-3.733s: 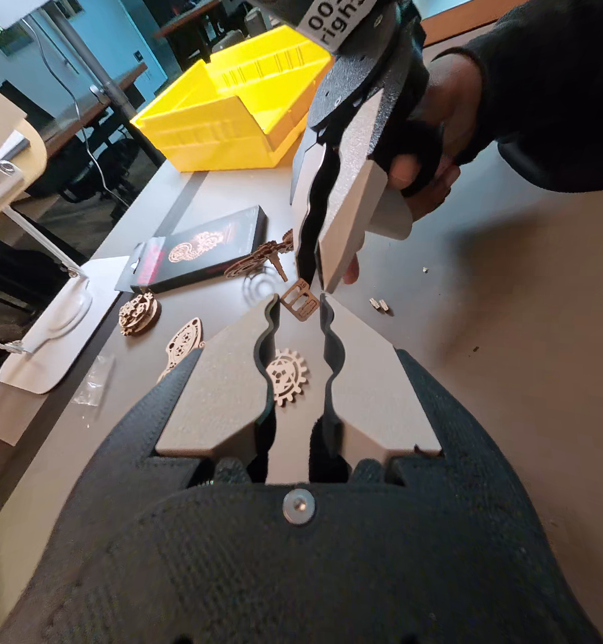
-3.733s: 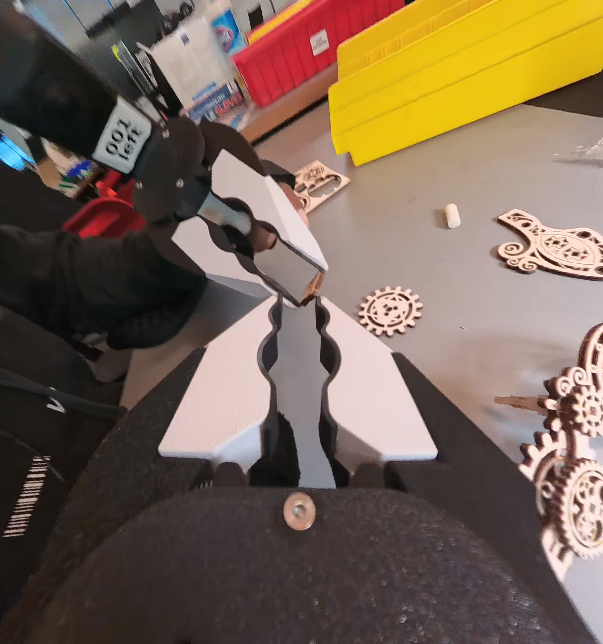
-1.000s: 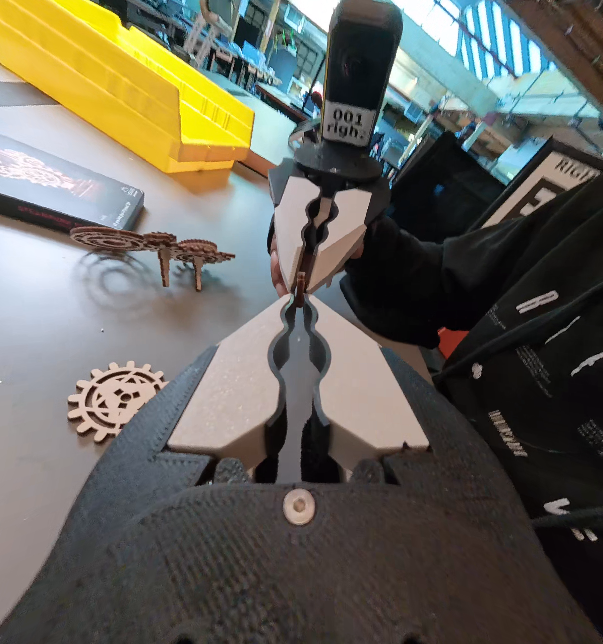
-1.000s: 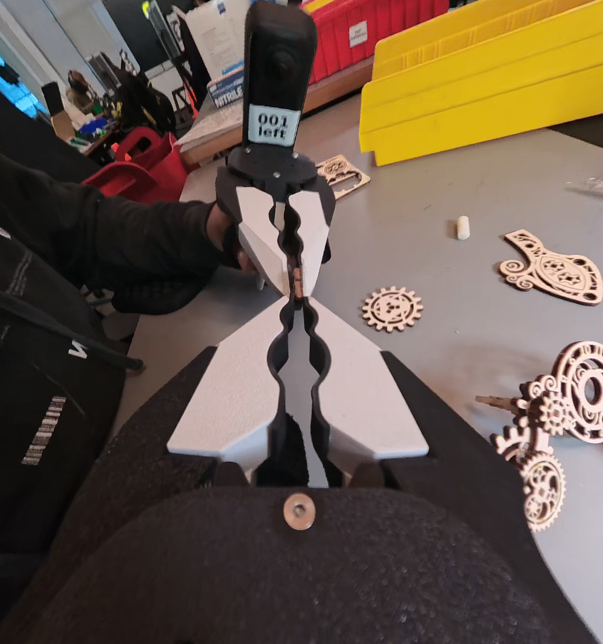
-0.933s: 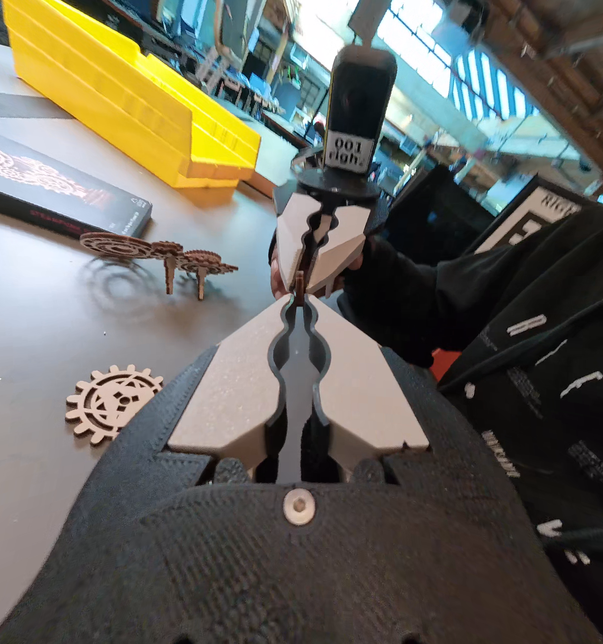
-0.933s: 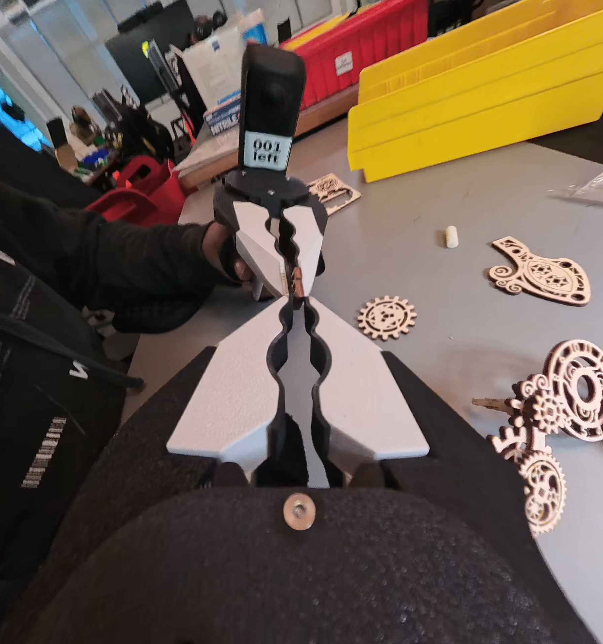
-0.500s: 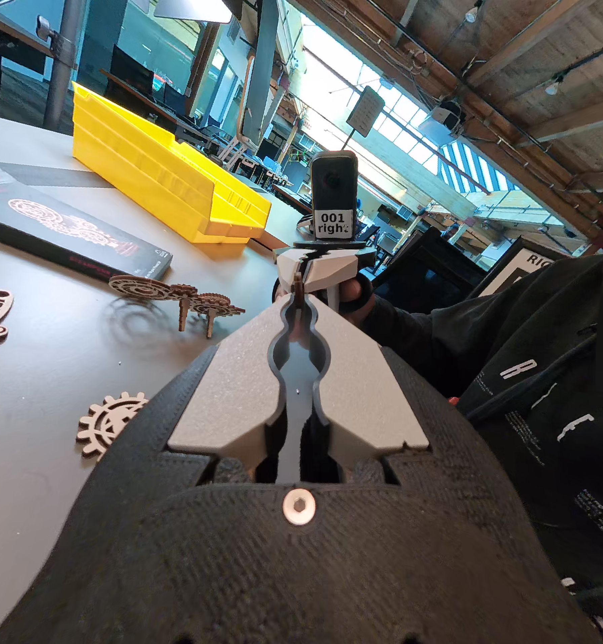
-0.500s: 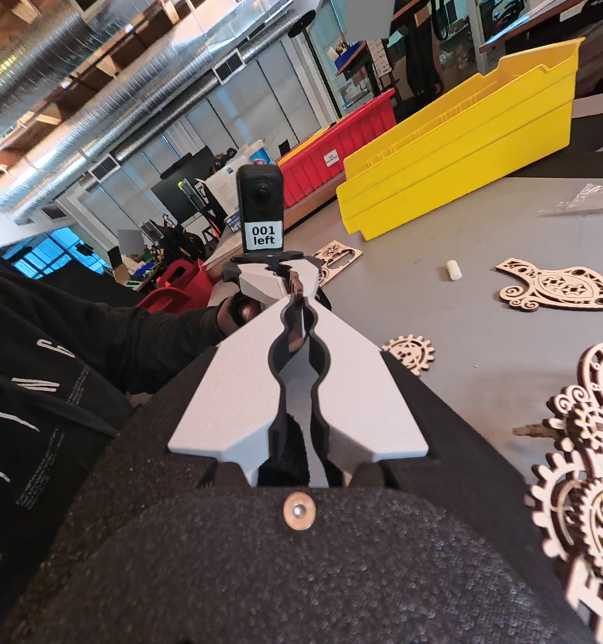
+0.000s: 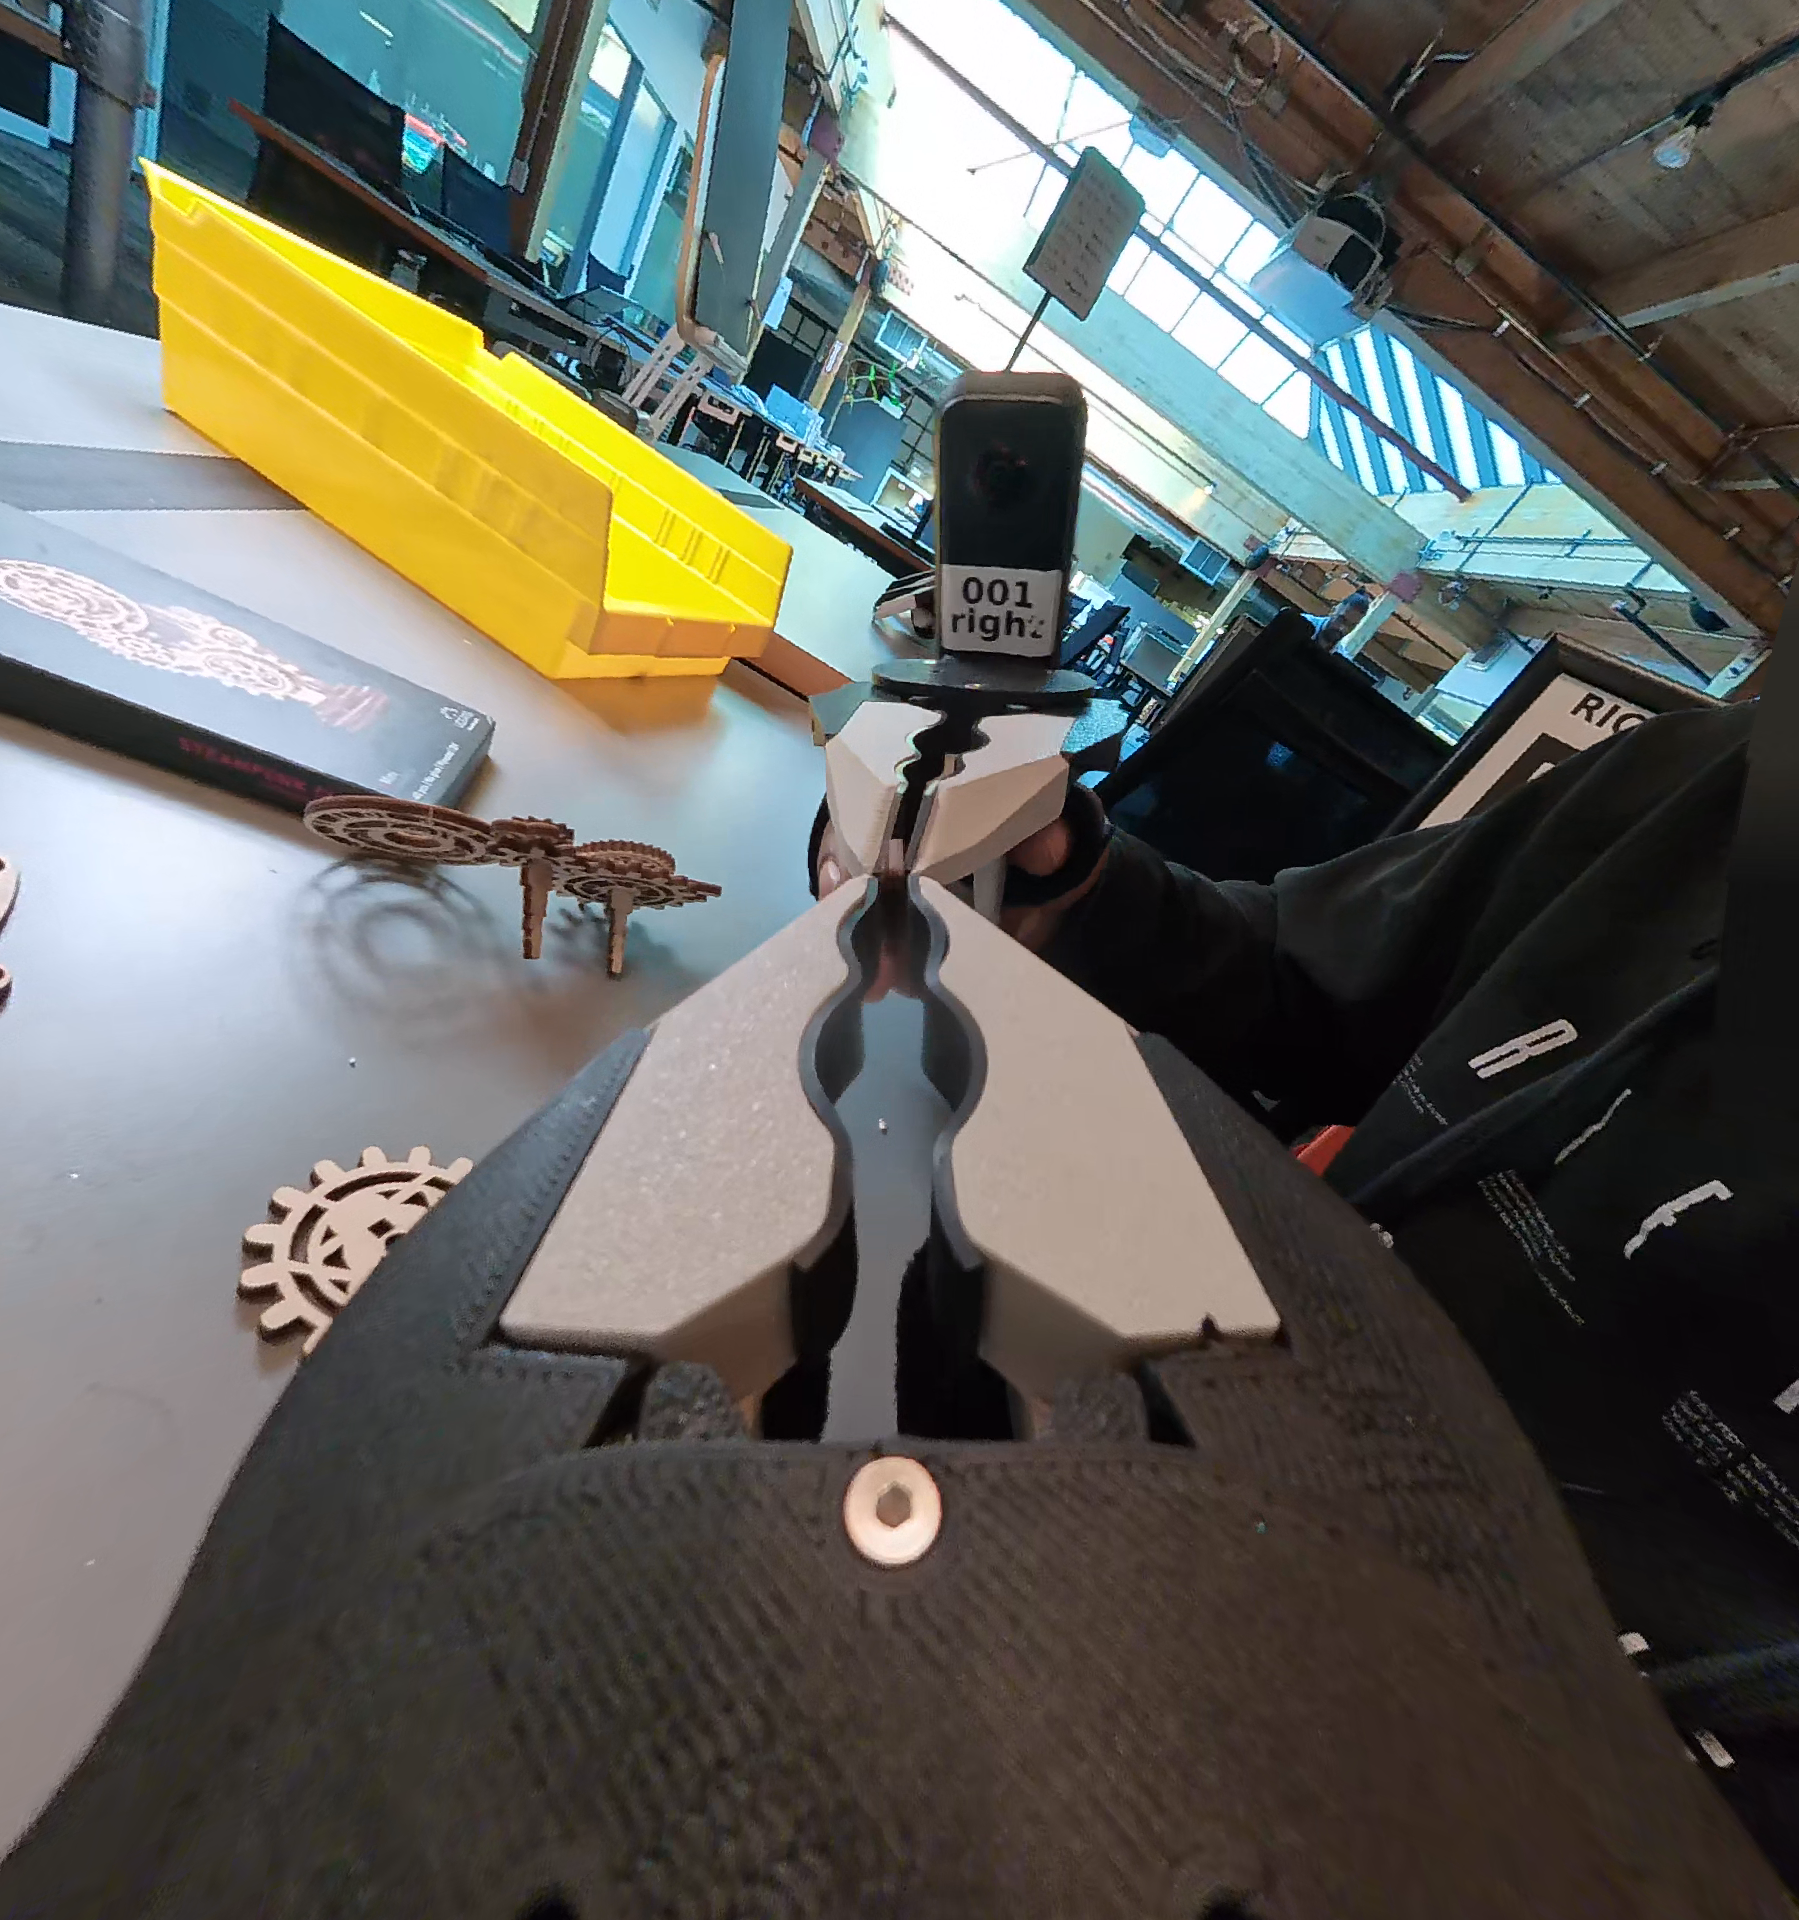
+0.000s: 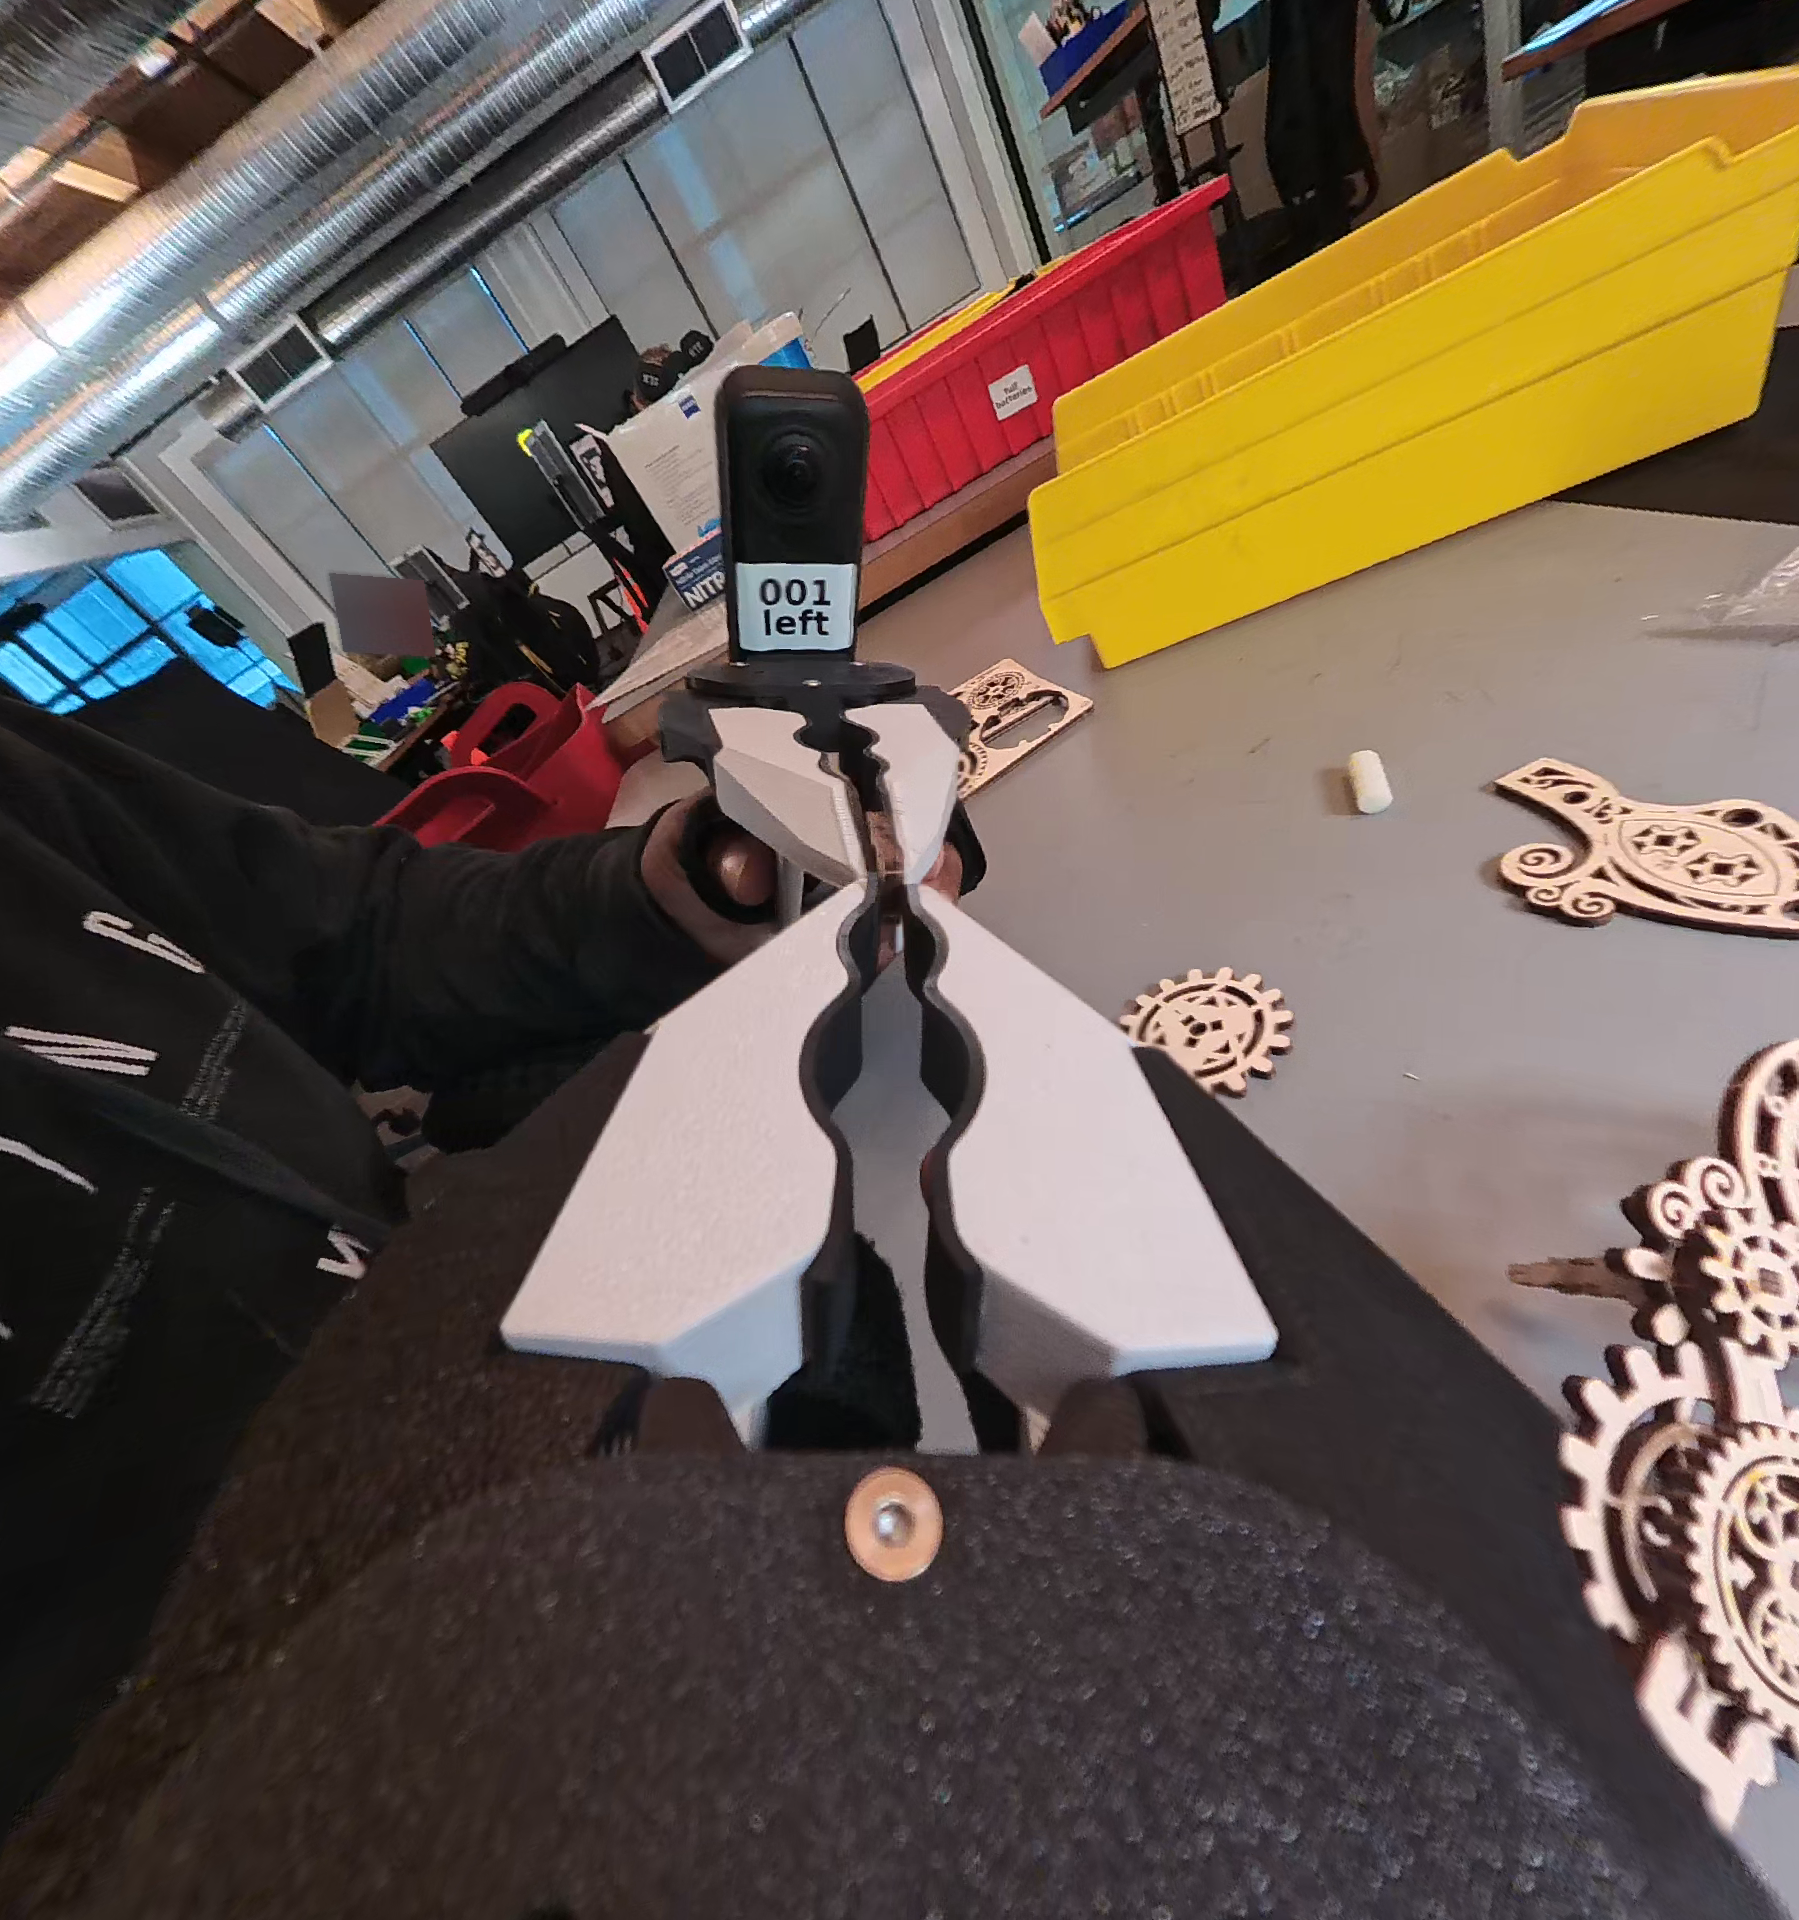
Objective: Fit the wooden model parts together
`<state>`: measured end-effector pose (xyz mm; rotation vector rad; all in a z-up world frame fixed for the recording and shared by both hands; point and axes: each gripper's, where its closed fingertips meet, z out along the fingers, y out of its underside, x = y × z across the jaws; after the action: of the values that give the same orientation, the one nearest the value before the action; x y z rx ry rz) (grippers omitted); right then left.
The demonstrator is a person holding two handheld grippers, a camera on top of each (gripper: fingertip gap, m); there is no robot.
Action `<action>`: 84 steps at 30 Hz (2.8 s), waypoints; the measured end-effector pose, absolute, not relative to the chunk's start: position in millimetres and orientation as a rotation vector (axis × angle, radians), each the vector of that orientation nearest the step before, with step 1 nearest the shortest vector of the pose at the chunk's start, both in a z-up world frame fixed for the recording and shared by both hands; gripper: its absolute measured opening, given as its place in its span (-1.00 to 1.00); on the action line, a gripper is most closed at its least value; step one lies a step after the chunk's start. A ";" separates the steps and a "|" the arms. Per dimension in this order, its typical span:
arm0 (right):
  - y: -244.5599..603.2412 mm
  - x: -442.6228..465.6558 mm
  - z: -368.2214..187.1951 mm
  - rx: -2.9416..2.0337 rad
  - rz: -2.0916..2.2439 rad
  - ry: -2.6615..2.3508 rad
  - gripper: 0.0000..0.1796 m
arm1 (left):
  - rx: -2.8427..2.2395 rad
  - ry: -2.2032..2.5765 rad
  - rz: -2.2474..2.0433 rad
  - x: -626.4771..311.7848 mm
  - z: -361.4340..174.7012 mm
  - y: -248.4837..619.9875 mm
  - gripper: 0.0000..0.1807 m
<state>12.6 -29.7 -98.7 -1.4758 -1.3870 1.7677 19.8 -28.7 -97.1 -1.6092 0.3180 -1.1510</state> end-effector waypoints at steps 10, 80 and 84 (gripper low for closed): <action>-24.0 9.9 -101.8 -1.489 1.710 -1.353 -0.98 | -1.658 0.280 -1.062 18.2 -101.3 -23.4 -0.99; 17.2 2.5 -115.7 -1.508 1.233 -1.242 -0.41 | -1.747 0.379 -0.629 9.8 -112.1 -11.0 -0.98; 14.0 0.5 -115.7 -1.587 1.343 -1.168 -0.45 | -1.722 0.348 -0.646 6.9 -108.9 -11.9 -0.98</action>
<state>0.5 14.0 -115.7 -1.5868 -1.1682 1.3435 6.9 -11.9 -108.9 -1.7218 0.3484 -0.6457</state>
